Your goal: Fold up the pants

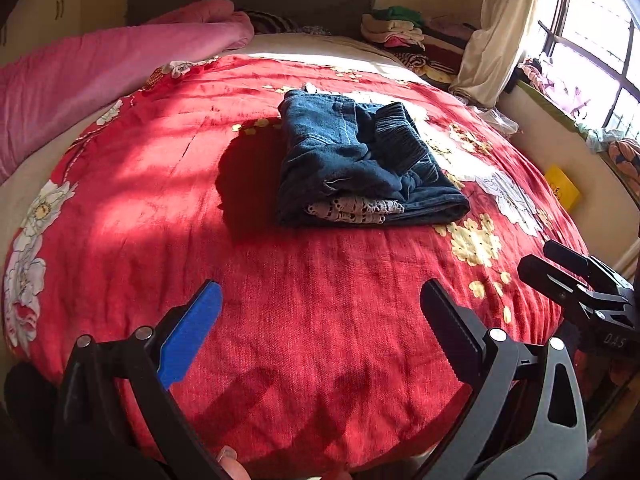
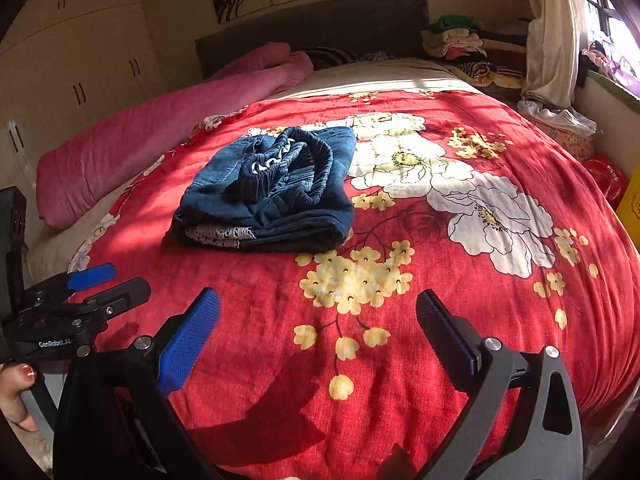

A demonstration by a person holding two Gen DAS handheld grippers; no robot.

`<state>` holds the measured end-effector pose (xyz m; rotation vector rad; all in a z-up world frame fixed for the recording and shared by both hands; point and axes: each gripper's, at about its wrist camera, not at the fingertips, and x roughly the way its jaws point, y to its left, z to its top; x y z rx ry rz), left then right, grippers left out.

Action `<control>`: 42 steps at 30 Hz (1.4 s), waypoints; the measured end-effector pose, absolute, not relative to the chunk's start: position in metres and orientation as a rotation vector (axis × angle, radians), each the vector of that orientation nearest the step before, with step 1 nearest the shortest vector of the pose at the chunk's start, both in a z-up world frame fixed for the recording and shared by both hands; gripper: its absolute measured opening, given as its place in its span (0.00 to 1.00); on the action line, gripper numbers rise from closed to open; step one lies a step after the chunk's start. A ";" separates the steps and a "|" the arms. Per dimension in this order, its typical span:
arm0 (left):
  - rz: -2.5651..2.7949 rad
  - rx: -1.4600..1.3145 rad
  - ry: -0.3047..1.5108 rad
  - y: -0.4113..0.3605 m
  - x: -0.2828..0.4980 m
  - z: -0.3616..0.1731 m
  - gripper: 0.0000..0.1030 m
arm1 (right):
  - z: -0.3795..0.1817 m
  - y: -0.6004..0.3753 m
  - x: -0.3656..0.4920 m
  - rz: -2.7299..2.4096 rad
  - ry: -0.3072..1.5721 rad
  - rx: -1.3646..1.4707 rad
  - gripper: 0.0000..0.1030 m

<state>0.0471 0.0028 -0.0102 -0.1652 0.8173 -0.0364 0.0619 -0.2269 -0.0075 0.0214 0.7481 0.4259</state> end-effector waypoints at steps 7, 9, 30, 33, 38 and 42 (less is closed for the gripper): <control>-0.031 -0.174 0.817 0.004 0.045 -0.010 0.91 | -0.006 -0.228 0.061 0.420 0.742 0.013 0.95; -0.030 -0.175 0.818 0.004 0.046 -0.010 0.91 | -0.006 -0.229 0.062 0.422 0.745 0.016 0.95; -0.011 -0.172 0.821 0.006 0.043 -0.008 0.91 | -0.006 -0.228 0.059 0.415 0.749 0.018 0.95; -0.009 -0.175 0.819 0.007 0.042 -0.007 0.91 | -0.005 -0.228 0.058 0.413 0.745 0.018 0.95; -0.007 -0.174 0.820 0.007 0.042 -0.007 0.91 | -0.005 -0.228 0.059 0.414 0.747 0.018 0.95; -0.006 -0.173 0.821 0.006 0.042 -0.007 0.91 | -0.005 -0.228 0.059 0.413 0.748 0.020 0.95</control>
